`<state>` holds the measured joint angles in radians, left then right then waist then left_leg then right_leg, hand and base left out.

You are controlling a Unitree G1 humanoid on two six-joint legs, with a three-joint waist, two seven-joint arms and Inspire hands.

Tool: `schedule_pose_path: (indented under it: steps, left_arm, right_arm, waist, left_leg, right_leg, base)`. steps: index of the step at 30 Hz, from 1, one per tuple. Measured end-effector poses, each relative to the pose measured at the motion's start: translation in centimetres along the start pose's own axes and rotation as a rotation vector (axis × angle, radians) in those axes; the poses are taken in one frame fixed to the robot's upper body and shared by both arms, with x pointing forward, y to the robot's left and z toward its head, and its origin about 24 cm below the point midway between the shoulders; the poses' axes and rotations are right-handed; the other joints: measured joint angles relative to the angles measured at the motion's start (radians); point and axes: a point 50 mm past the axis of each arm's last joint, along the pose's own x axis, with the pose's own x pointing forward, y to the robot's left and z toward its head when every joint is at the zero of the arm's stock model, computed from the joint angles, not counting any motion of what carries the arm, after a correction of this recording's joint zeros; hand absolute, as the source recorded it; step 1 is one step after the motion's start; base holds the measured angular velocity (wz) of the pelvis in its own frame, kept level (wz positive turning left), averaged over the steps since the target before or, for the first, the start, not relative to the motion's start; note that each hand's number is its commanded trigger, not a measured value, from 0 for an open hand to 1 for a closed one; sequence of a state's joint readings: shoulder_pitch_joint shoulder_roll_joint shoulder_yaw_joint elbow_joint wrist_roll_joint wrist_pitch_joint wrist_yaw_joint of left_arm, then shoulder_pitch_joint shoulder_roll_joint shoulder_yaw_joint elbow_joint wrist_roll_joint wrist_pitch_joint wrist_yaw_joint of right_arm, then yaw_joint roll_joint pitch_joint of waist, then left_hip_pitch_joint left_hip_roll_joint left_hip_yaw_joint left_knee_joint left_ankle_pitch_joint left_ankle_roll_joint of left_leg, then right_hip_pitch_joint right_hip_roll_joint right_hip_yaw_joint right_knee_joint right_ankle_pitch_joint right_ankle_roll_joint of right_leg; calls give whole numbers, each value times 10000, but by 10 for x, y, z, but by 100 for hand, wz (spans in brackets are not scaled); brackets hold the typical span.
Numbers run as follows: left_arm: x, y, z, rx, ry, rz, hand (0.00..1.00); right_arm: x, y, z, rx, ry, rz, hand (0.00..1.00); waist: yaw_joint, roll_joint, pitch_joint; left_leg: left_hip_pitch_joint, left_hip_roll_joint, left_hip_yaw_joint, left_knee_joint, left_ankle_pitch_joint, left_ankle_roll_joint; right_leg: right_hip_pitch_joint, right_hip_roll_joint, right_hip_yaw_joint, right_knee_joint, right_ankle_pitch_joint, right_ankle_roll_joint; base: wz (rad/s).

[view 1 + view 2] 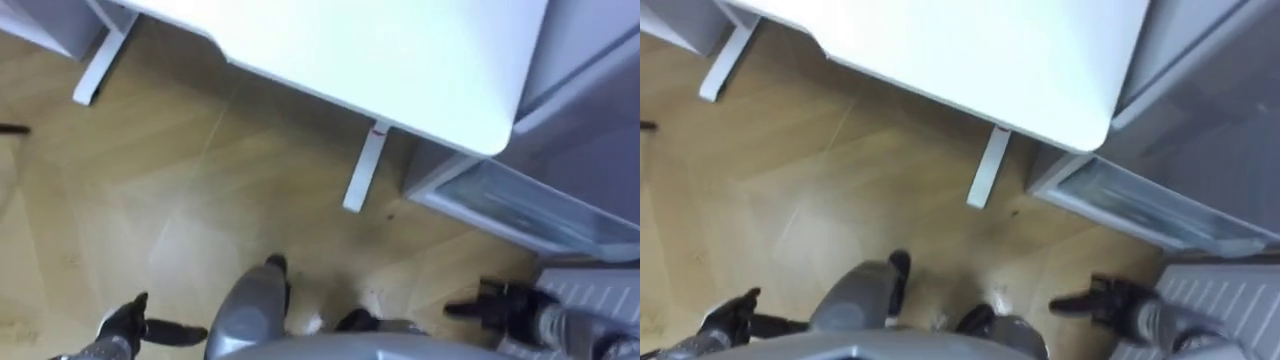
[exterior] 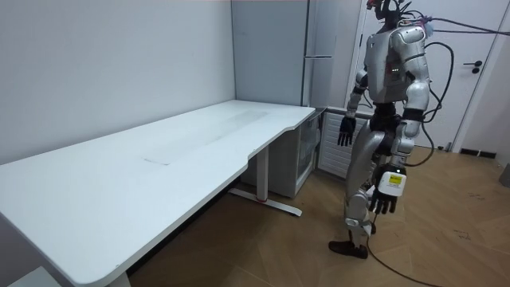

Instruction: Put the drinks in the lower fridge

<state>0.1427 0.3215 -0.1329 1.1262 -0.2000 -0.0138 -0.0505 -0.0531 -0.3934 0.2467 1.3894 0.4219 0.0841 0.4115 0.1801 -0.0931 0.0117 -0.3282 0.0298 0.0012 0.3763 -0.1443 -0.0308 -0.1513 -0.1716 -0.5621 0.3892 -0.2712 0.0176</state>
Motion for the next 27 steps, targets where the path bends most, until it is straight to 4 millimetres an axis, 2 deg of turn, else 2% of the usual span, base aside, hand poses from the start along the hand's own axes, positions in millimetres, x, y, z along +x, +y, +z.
schedule_pose_path:
  steps: [2, 3, 5, 6, 7, 8, 9, 14, 15, 16, 18, 19, 20, 22, 27]
  left_arm:
    - [-2, 2, -9, -230, 209, 92, 0]
    - [-4, 4, -17, -425, 395, 180, 0]
    - [-6, 3, -25, -752, 612, 257, 0]
    - [-7, 3, -30, -1034, 728, 333, 0]
    - [-8, 5, -33, -1316, 785, 462, 0]
    - [-9, 7, -35, -1467, 847, 530, 0]
    - [-10, 8, -38, -1702, 915, 657, 0]
    - [-14, 13, -45, -1878, 917, 1098, 0]
    - [-15, 15, -47, -1929, 950, 1290, 0]
    - [-15, 15, -47, -2008, 950, 1388, 0]
    - [-16, 18, -50, -2387, 980, 1904, 0]
    - [-17, 21, -49, -2525, 935, 2103, 0]
    - [-17, 22, -49, -2585, 891, 2222, 0]
    - [-19, 21, -52, -2806, 884, 2401, 0]
    - [-20, 22, -53, -2776, 903, 2594, 0]
  right_arm:
    - [-1, -2, -10, 361, -34, -232, 0]
    - [-2, -4, -14, 550, -32, -391, 0]
    - [-3, -8, -18, 799, -134, -684, 0]
    - [-4, -11, -23, 1071, -180, -884, 0]
    - [-6, -13, -19, 1231, -515, -1038, 0]
    - [-6, -14, -17, 1263, -643, -1161, 0]
    - [-8, -18, -10, 1216, -964, -1454, 0]
    - [-25, -34, 39, 439, -3030, -3182, 0]
    - [-34, -39, 55, 89, -3774, -3819, 0]
    - [-39, -41, 62, -92, -4145, -4137, 0]
    - [-67, -47, 95, -428, -5996, -5485, 0]
    - [-79, -50, 105, -484, -6679, -6094, 0]
    - [-85, -53, 109, -500, -6983, -6478, 0]
    - [-111, -60, 124, -675, -8063, -7939, 0]
    - [-157, -78, 130, -435, -9500, -10932, 0]
  waist:
    - [-247, -45, -3]
    - [-419, -92, -67]
    - [-620, -181, -36]
    - [-851, -243, -15]
    - [-930, -268, -45]
    - [-966, -345, -7]
    - [-1089, -379, -24]
    - [-1770, -505, -71]
    - [-1896, -506, -72]
    - [-1957, -507, -78]
    - [-2232, -489, -82]
    - [-2343, -516, -88]
    - [-2382, -533, -98]
    - [-2514, -503, -120]
    - [-2833, -473, -149]
  left_leg:
    - [581, -4, 145, -304, -6, -11]
    - [909, -3, 251, -464, -14, -23]
    - [1354, 40, 448, -650, -38, -49]
    - [1596, 55, 477, -773, -43, -59]
    - [1806, 78, 584, -907, -52, -74]
    - [1911, 104, 668, -975, -51, -77]
    - [2052, 133, 812, -1056, -53, -85]
    - [2592, 160, 1227, -1349, -62, -91]
    - [2756, 175, 1335, -1435, -62, -91]
    - [2814, 175, 1380, -1460, -62, -90]
    - [3102, 165, 1612, -1733, -69, -80]
    - [3187, 154, 1653, -1795, -72, -76]
    - [3230, 150, 1703, -1819, -78, -66]
    - [3417, 151, 1932, -1908, -127, -45]
    - [3509, 146, 2175, -1991, -209, 3]
  right_leg:
    - [463, 45, 143, -236, 12, 44]
    - [715, 63, 248, -328, -1, 84]
    - [1012, 115, 440, -494, 5, 107]
    - [1172, 179, 464, -666, 38, 125]
    - [1268, 203, 582, -719, 38, 126]
    - [1310, 229, 663, -764, 40, 124]
    - [1350, 259, 810, -802, 52, 119]
    - [1596, 317, 1251, -959, 135, 159]
    - [1701, 361, 1364, -1098, 200, 173]
    - [1740, 374, 1412, -1158, 231, 185]
    - [1774, 370, 1641, -1176, 259, 224]
    - [1801, 371, 1725, -1195, 274, 242]
    - [1807, 373, 1798, -1202, 276, 245]
    - [1874, 393, 2039, -1224, 316, 284]
    - [1863, 423, 2366, -1315, 424, 343]
  base:
    - [-19]
    - [-29]
    - [-26]
    - [-21]
    - [-22]
    - [-34]
    - [-33]
    - [-27]
    - [-21]
    - [-29]
    - [-29]
    - [-20]
    - [-20]
    - [-27]
    - [-14]
